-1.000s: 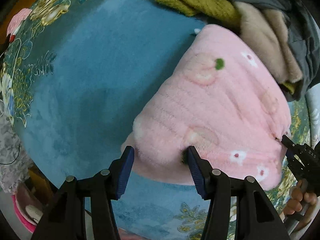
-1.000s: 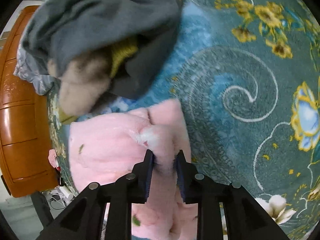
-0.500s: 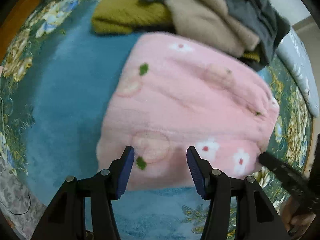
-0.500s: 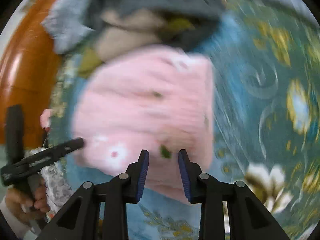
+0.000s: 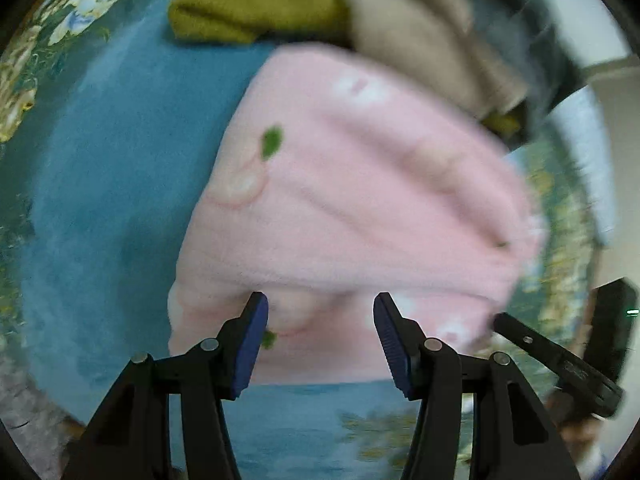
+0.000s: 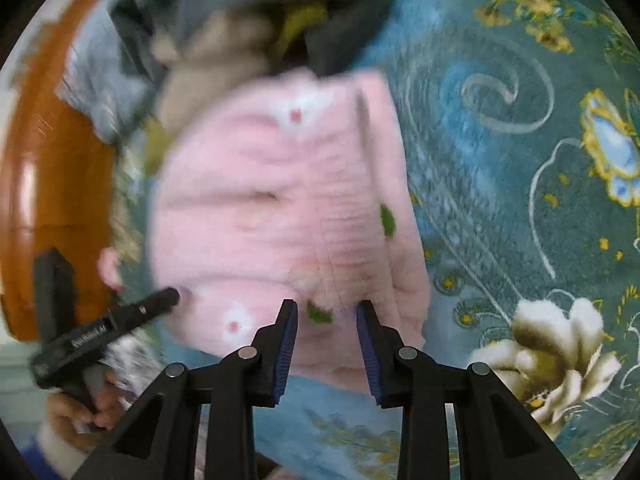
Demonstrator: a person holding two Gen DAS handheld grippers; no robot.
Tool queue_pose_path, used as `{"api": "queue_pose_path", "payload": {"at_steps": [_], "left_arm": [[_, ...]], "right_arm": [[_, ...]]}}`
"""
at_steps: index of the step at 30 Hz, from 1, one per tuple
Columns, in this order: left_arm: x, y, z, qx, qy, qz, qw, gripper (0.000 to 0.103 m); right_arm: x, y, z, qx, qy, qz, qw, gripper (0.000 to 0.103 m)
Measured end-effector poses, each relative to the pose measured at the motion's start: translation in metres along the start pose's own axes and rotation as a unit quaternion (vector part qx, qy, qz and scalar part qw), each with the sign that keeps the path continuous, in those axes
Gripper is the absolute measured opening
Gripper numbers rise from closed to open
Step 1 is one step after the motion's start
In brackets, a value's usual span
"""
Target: Fold clothes
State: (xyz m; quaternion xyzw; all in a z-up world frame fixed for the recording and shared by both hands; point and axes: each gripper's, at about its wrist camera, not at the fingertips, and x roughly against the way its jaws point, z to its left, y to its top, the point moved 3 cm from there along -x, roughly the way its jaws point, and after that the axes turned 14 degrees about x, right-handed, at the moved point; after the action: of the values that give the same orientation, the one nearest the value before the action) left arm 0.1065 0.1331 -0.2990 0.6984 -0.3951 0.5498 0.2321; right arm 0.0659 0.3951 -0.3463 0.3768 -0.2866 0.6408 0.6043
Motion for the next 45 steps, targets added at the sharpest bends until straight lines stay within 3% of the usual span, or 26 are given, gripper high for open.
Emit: {"api": "queue_pose_path", "payload": {"at_steps": [3,6,10,15,19,20,24,27,34,38,41,45], "left_arm": [[0.014,0.016,0.011,0.007,-0.016,-0.025,0.9995,0.074],[-0.003,0.034,0.017,0.007,0.004,-0.006,0.9999,0.083],[-0.032,0.060,0.024,0.016,-0.002,0.029,0.9994,0.083],[-0.057,0.079,0.030,0.045,-0.016,0.061,0.9970,0.084],[-0.058,0.081,0.031,0.069,-0.019,0.060,0.9957,0.082],[-0.057,0.080,0.031,0.073,-0.020,0.056,0.9955,0.075],[-0.045,0.073,0.026,0.074,-0.012,0.039,0.9964,0.045],[-0.029,0.065,0.016,0.066,-0.014,0.020,0.9975,0.035],[0.034,0.026,-0.012,0.028,-0.045,-0.016,0.9985,0.032],[0.063,0.001,-0.036,-0.036,-0.079,-0.016,0.9961,0.032],[0.052,-0.040,-0.081,-0.092,-0.113,-0.003,0.9893,0.032],[0.041,-0.092,-0.150,-0.166,-0.150,0.024,0.9744,0.032]], "right_arm": [[0.011,0.002,-0.019,-0.040,0.001,-0.027,0.999,0.055],[0.001,0.009,-0.041,-0.086,0.021,-0.031,0.996,0.065],[-0.025,0.019,-0.049,-0.106,0.065,-0.008,0.992,0.075],[-0.050,0.025,-0.052,-0.107,0.065,0.003,0.992,0.081],[-0.056,0.023,-0.053,-0.141,0.079,0.006,0.987,0.080],[-0.057,0.022,-0.052,-0.145,0.077,0.006,0.986,0.080],[-0.056,0.020,-0.041,-0.149,0.070,0.011,0.986,0.051],[-0.044,0.018,-0.028,-0.126,0.067,0.001,0.990,0.038],[0.007,-0.010,0.004,-0.107,0.077,-0.054,0.990,0.036],[0.075,-0.049,-0.003,-0.121,0.065,-0.107,0.985,0.036],[0.120,-0.088,0.000,-0.145,0.035,-0.151,0.977,0.036],[0.187,-0.140,-0.022,-0.194,-0.007,-0.206,0.959,0.036]]}}
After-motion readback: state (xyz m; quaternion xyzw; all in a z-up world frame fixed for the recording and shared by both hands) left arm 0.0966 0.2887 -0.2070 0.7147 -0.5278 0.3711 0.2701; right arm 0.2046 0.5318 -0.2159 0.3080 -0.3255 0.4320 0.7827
